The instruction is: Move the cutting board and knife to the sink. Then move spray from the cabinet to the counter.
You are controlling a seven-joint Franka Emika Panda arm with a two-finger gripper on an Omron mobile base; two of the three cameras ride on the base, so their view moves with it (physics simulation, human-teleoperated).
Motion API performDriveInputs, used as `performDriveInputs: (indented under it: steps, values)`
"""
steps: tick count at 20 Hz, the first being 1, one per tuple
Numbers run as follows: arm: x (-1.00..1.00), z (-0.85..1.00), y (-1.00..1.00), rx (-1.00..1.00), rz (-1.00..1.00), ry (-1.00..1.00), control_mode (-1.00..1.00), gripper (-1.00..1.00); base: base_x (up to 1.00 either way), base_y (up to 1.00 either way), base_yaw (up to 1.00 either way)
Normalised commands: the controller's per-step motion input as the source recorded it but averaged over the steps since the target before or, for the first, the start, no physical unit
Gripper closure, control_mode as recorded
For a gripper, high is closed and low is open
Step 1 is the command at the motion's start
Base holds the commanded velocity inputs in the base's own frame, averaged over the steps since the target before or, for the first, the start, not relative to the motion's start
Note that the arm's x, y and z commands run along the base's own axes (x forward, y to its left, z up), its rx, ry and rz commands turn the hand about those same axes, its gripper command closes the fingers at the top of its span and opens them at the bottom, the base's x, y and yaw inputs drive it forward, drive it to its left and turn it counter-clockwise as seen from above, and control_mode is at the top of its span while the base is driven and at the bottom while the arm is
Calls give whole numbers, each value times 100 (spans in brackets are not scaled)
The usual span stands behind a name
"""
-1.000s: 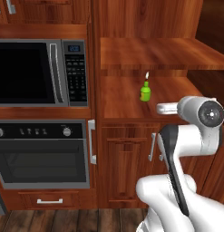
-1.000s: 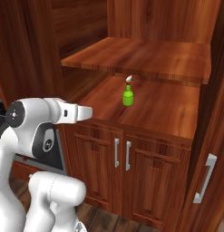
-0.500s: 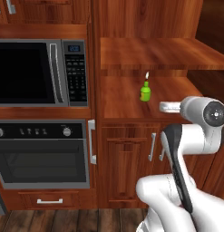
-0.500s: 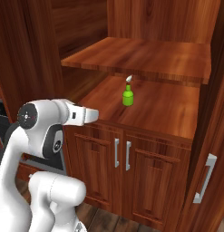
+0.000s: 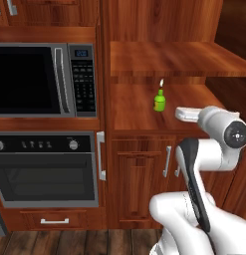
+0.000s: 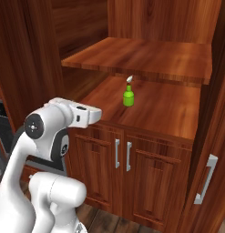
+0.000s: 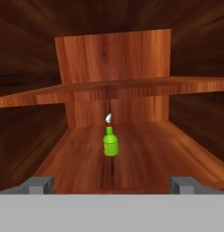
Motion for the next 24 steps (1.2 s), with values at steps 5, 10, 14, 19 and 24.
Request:
performDriveInputs:
  steps: [5, 10, 14, 19, 24]
  values:
    - [19, 0, 0, 4, 0, -13, -100, -100, 0, 0, 0]
    - [16, 0, 0, 1, 0, -4, -100, -100, 0, 0, 0]
    - [14, 0, 0, 0, 0, 0, -100, -100, 0, 0, 0]
    - [5, 0, 0, 0, 0, 0, -100, -100, 0, 0, 0]
    - [19, -1, 0, 0, 0, 0, -100, -100, 0, 0, 0]
